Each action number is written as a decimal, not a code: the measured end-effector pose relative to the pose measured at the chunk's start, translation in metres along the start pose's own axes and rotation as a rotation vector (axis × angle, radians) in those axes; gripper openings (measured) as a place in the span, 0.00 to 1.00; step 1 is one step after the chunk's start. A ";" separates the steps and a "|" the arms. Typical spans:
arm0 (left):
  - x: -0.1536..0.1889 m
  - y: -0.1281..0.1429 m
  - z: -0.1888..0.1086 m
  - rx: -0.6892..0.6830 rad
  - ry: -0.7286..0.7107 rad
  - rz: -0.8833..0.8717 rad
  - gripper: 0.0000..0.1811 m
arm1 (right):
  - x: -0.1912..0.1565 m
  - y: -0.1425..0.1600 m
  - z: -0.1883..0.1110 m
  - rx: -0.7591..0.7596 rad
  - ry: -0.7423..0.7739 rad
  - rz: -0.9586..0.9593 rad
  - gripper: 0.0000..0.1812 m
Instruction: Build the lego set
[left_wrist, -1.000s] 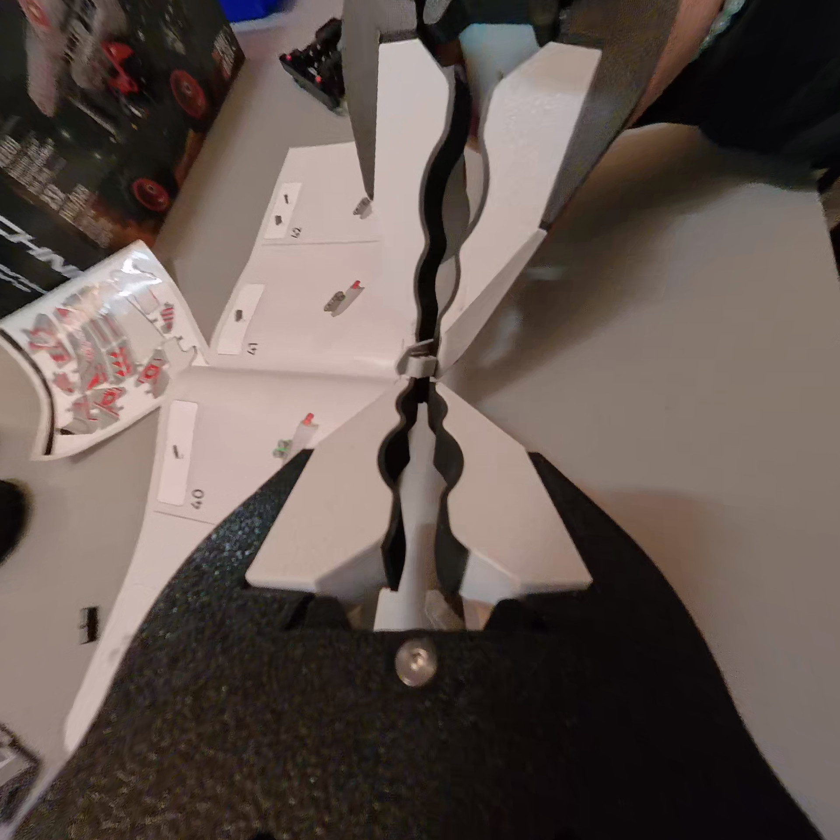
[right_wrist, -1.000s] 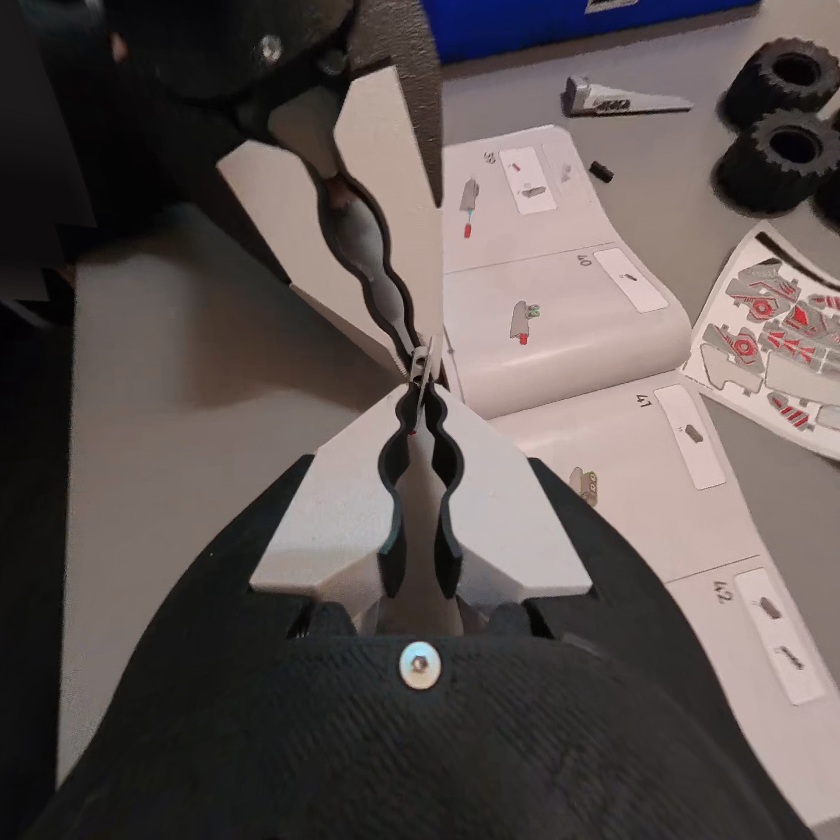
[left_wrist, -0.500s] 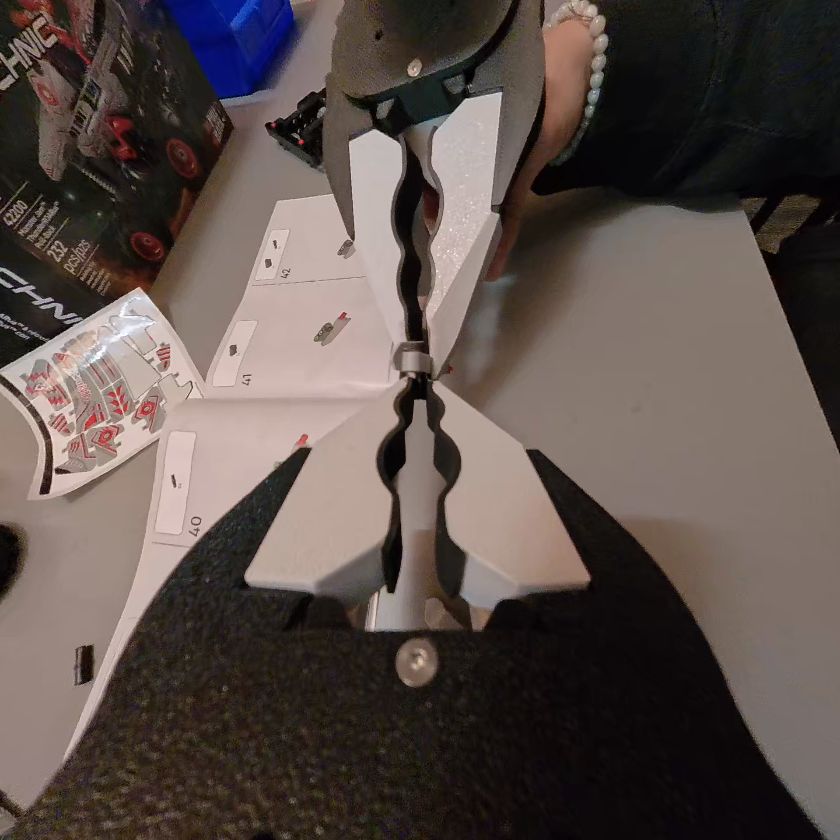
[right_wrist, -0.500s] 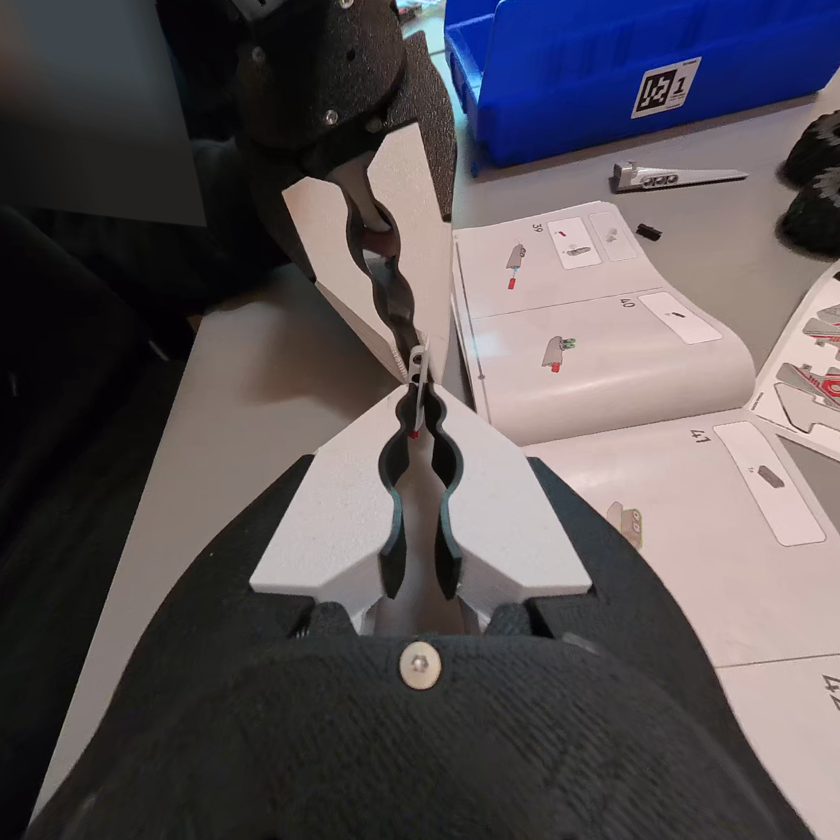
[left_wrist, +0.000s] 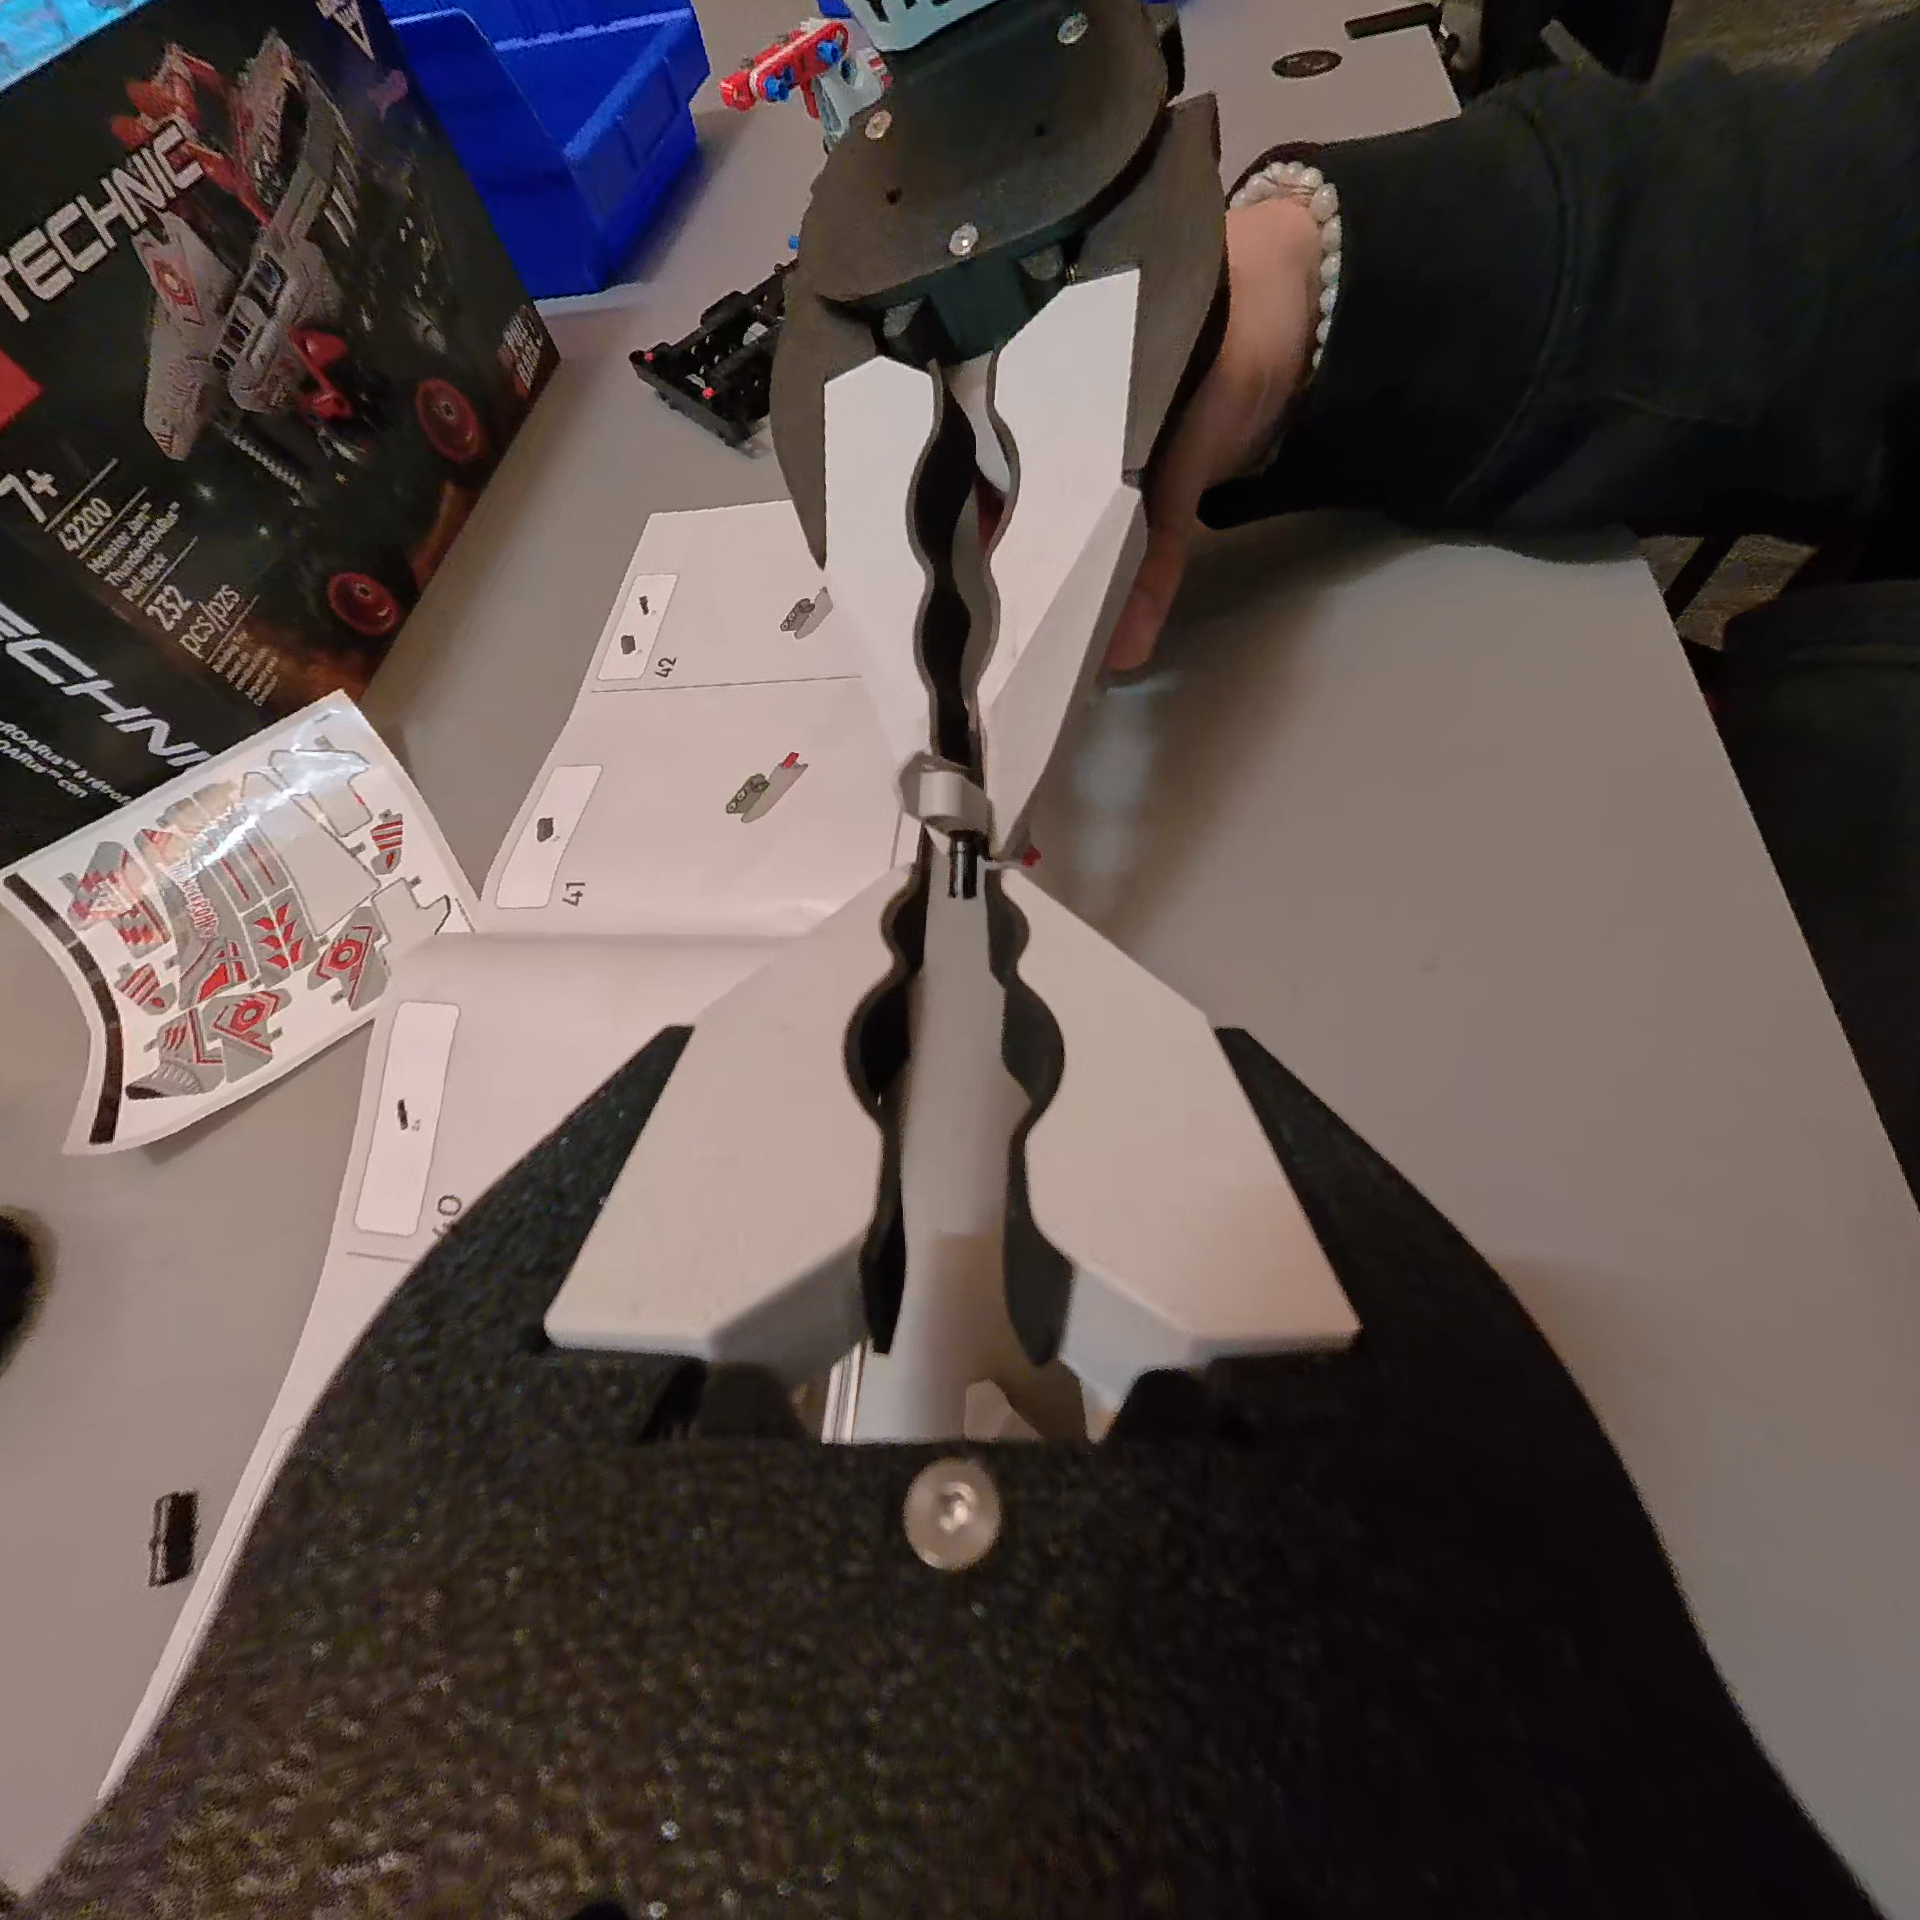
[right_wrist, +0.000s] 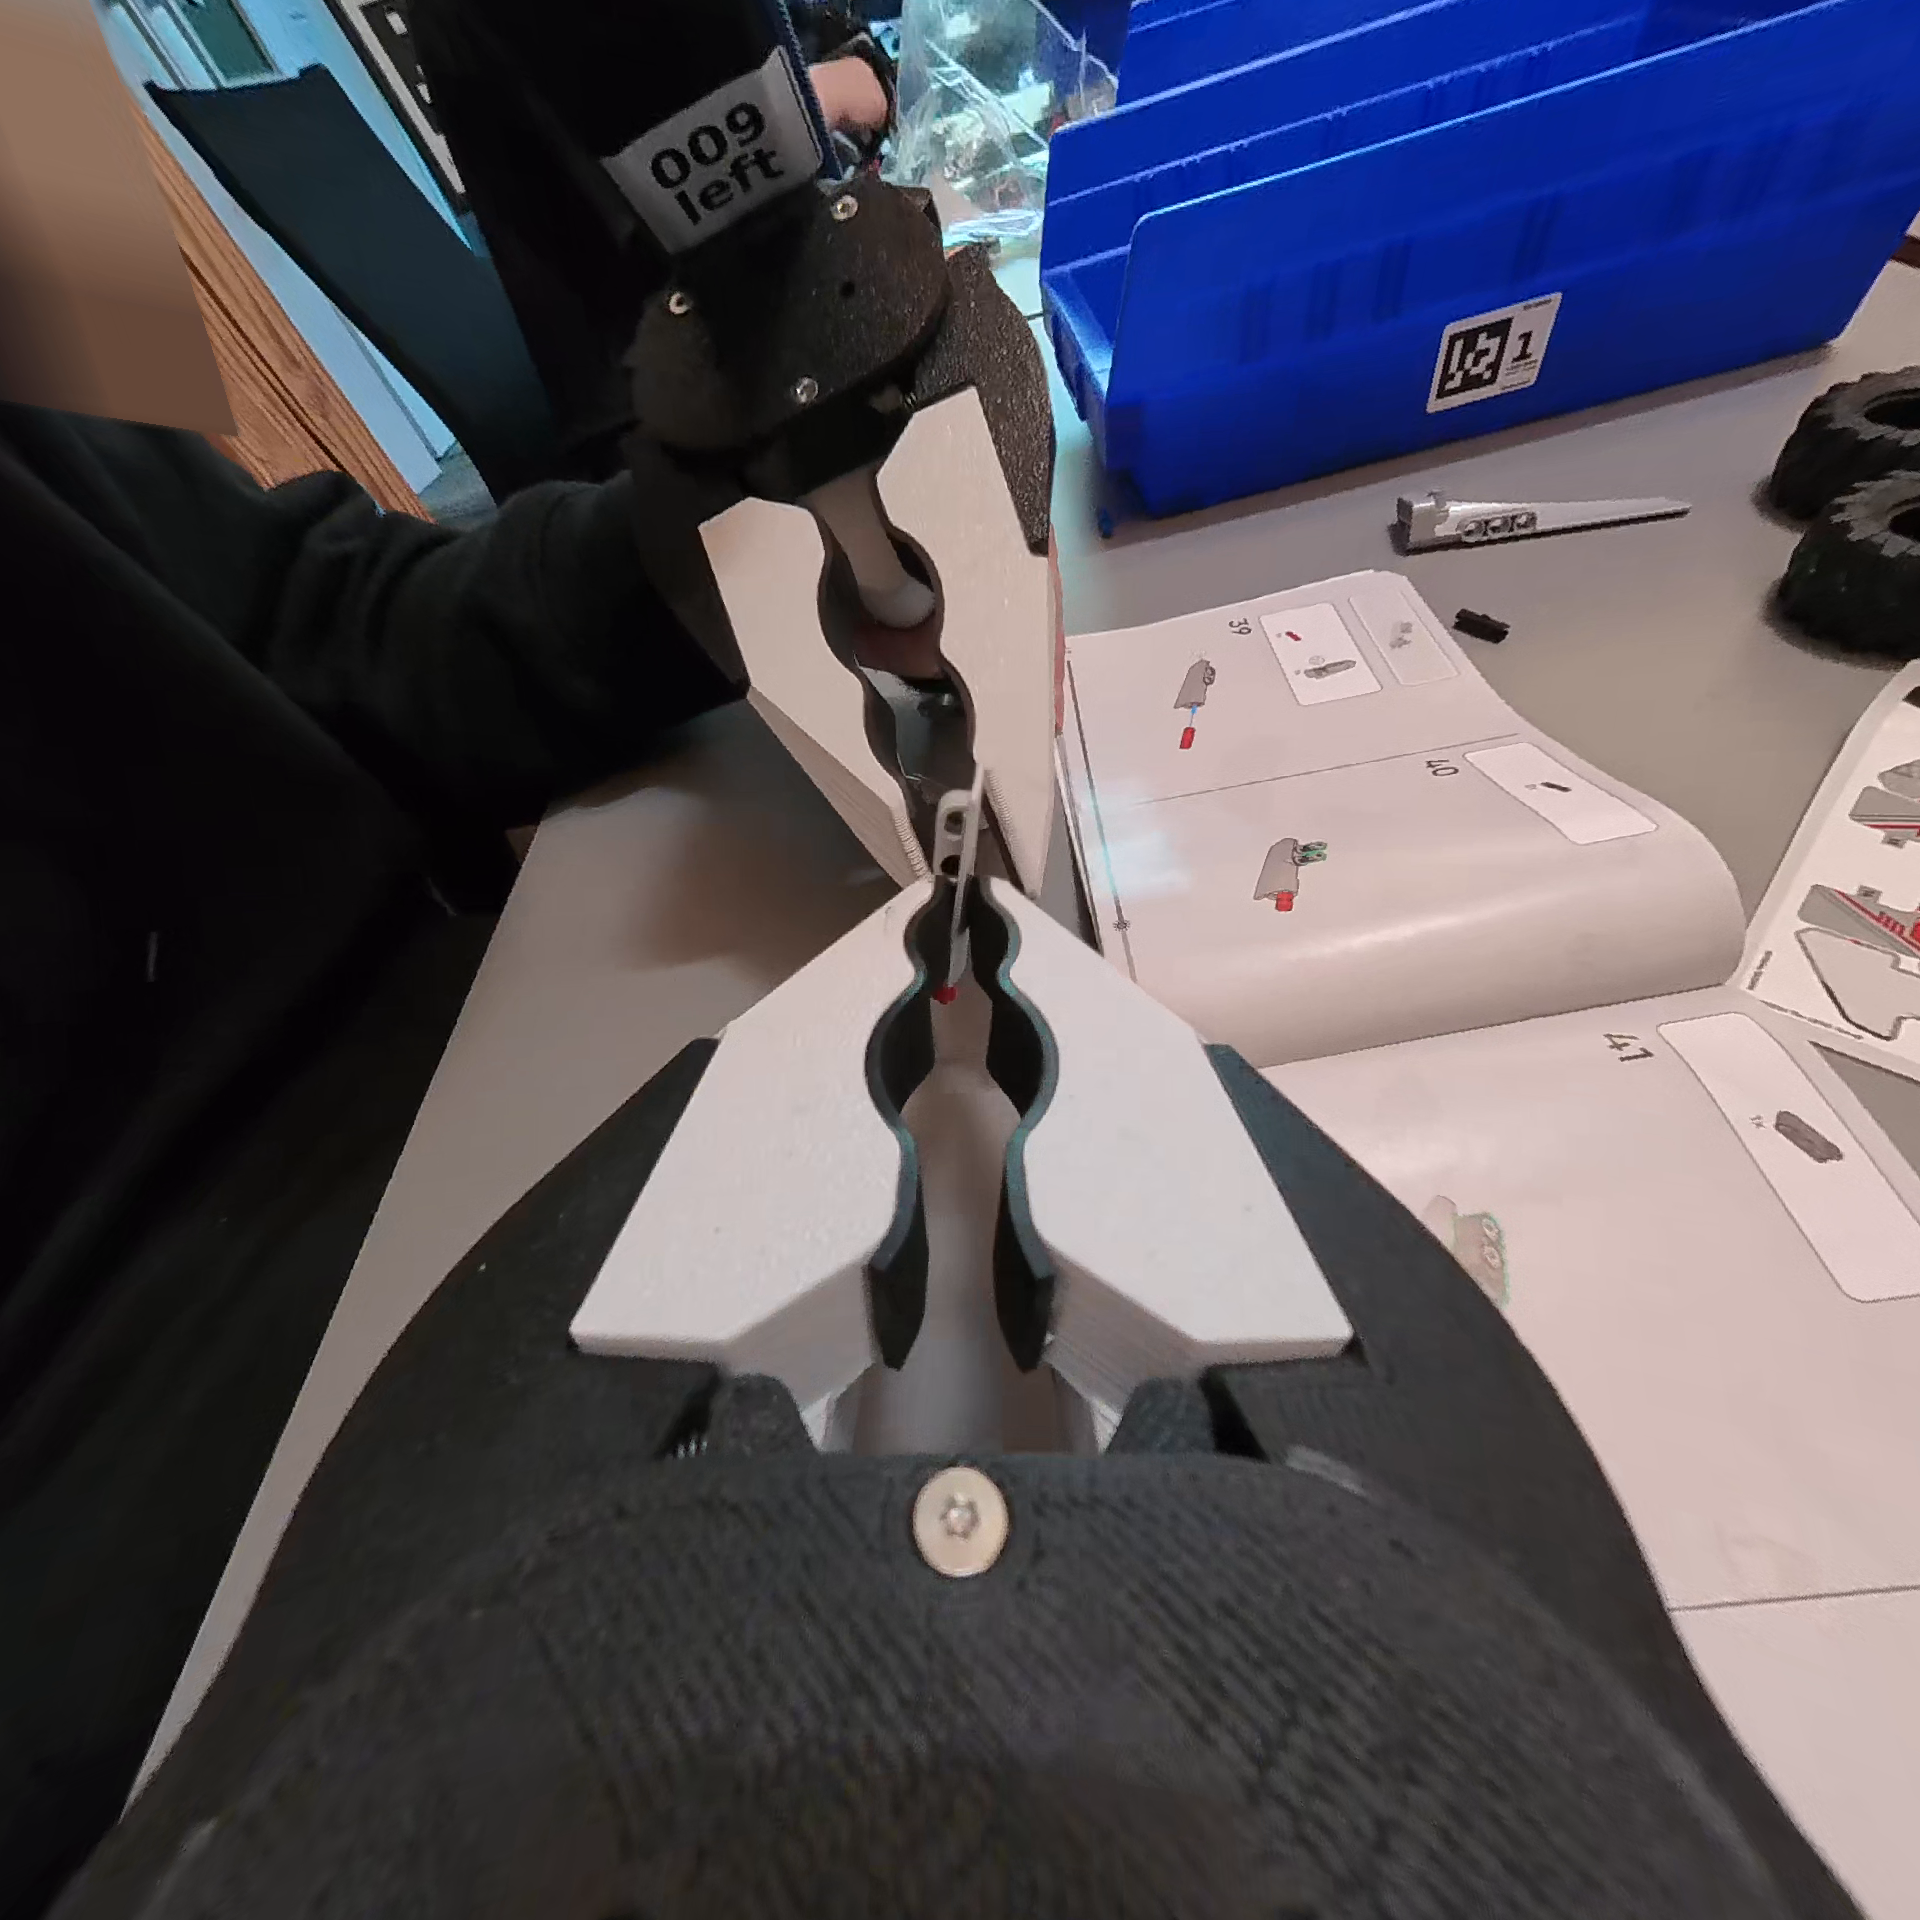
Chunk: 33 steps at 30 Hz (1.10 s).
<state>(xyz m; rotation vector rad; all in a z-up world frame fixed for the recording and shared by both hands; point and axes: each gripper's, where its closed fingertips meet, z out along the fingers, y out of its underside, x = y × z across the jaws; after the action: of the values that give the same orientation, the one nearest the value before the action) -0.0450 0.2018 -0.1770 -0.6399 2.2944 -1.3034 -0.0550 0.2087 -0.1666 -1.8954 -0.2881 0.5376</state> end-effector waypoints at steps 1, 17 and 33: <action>0.002 -0.001 0.000 0.004 0.009 0.003 0.03 | -0.001 0.001 0.000 -0.004 -0.006 -0.001 0.02; 0.000 0.006 -0.001 -0.061 -0.027 0.080 0.01 | 0.001 0.008 0.004 -0.055 0.019 0.005 0.02; -0.003 0.003 -0.002 -0.033 -0.038 0.081 0.01 | 0.003 0.005 0.003 -0.020 -0.020 0.087 0.01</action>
<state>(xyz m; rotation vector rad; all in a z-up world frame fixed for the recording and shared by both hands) -0.0444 0.2059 -0.1789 -0.5716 2.2906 -1.2081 -0.0544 0.2104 -0.1729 -1.9293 -0.2255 0.6136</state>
